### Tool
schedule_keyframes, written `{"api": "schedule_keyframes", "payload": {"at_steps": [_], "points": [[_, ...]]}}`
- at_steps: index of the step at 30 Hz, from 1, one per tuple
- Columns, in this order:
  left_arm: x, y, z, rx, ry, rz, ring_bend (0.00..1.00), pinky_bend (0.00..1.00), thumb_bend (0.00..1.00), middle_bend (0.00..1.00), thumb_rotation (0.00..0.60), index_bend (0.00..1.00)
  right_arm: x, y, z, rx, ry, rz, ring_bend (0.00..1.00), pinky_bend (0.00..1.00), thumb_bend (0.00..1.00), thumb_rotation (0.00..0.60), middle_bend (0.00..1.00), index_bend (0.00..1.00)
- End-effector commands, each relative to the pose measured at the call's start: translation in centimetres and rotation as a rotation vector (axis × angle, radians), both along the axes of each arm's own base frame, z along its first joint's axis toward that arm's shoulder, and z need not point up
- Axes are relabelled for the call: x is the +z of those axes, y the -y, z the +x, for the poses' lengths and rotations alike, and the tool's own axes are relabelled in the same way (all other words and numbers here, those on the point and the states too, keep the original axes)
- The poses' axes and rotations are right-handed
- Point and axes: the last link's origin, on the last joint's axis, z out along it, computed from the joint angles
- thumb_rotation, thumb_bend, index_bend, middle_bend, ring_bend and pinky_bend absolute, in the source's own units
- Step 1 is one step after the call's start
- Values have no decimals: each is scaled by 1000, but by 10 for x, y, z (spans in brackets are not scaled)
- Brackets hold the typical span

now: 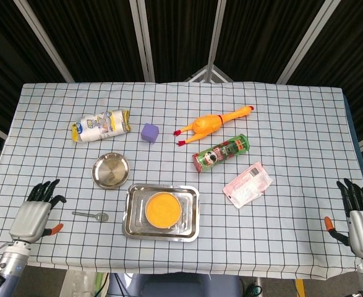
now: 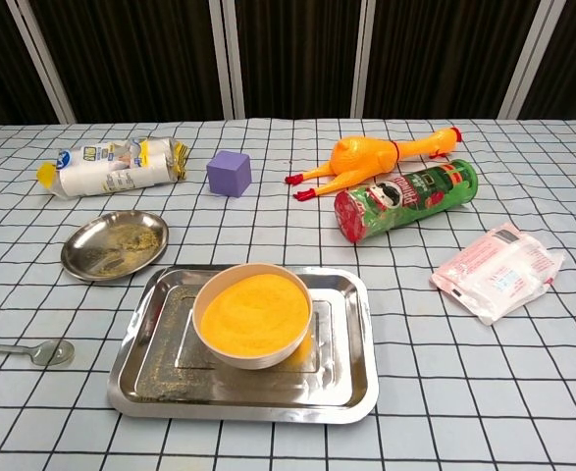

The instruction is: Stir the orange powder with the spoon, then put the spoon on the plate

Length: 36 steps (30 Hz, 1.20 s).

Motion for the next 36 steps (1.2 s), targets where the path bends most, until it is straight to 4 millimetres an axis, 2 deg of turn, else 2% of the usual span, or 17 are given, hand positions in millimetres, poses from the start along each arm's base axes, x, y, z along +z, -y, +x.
{"api": "schedule_keyframes", "payload": {"at_steps": [1,5,12,25,36], "points": [[-22,-13,8,11,-4,-43,0,0,361,55,600,425,0,0,0,-1,2,1,0,0,410,600,0,0],[-40,-18,12,32,-18,-75,0,0,425,60,600,434,0,-1,-1,-5,7,2,0,0,409,600,0,0],[-57,-21,8,71,-53,-100,0,0,452,62,600,434,0,-1,-1,-8,11,5,0,0,409,600,0,0],[-73,-26,-2,113,-76,-125,0,0,481,67,600,447,-1,0,-1,-12,11,9,0,0,409,600,0,0],[-81,-30,1,121,-61,-133,0,0,501,70,600,470,-1,0,-1,-16,16,11,0,0,409,600,0,0]]}}
